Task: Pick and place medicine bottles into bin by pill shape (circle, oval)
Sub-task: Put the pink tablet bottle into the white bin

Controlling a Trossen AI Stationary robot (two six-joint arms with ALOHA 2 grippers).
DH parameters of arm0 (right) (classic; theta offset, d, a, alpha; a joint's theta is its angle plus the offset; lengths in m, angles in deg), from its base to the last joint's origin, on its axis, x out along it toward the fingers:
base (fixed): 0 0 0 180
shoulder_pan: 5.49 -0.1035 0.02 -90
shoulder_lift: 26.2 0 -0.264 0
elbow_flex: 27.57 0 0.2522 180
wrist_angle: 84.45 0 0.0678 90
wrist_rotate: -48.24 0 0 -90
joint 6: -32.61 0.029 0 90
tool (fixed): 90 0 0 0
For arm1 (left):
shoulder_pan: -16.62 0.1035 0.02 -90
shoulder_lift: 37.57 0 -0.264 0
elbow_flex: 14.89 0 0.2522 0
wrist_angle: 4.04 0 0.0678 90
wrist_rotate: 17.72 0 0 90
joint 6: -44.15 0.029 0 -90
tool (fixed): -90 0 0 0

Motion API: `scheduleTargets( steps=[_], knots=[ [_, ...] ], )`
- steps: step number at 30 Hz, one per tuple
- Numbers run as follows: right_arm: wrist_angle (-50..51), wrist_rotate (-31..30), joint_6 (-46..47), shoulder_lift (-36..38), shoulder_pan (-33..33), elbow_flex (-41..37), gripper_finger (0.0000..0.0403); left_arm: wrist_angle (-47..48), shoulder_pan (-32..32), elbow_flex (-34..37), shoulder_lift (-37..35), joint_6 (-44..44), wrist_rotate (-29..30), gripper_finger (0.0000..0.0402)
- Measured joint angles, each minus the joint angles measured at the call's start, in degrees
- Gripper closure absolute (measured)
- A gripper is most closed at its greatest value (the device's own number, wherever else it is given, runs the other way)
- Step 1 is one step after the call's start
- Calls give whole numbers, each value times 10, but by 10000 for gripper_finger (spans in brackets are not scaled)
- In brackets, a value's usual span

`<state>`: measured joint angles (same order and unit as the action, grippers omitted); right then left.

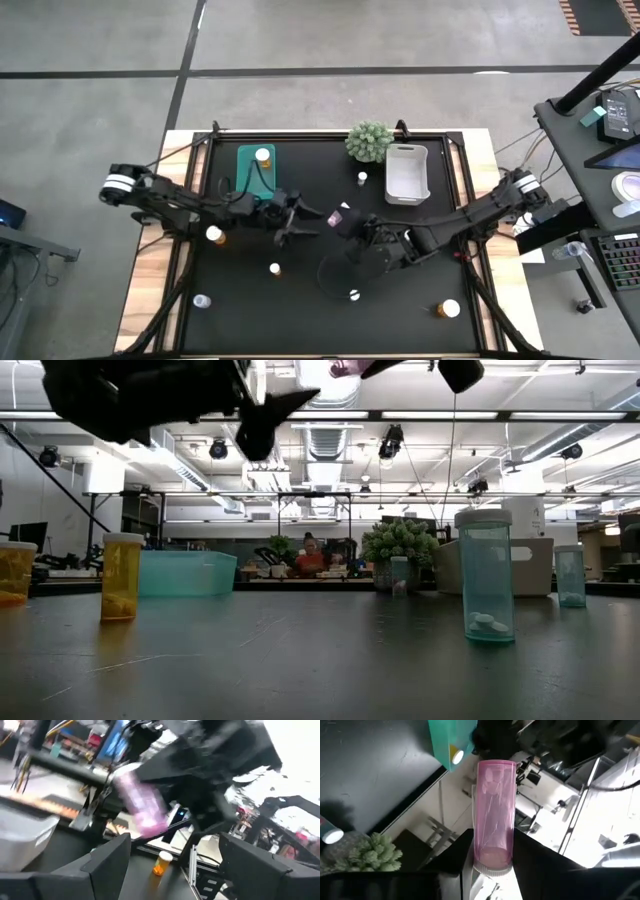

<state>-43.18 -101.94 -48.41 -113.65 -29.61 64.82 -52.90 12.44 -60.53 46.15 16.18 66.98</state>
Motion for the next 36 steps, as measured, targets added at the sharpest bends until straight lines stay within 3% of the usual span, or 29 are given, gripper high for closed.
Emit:
scheduleTargets(
  steps=[9,22,27,36],
  knots=[
    [-9,4,-23,-13,0,1,298,2,9,-46,69,-33,-6,114],
    [-14,18,-86,-22,0,1,298,7,14,-79,84,-42,-25,125],
    [-14,19,-86,-22,1,1,298,23,19,-78,84,-48,-21,175],
    [-9,17,-90,-22,2,1,295,22,20,-78,84,-48,-19,303]
  ],
)
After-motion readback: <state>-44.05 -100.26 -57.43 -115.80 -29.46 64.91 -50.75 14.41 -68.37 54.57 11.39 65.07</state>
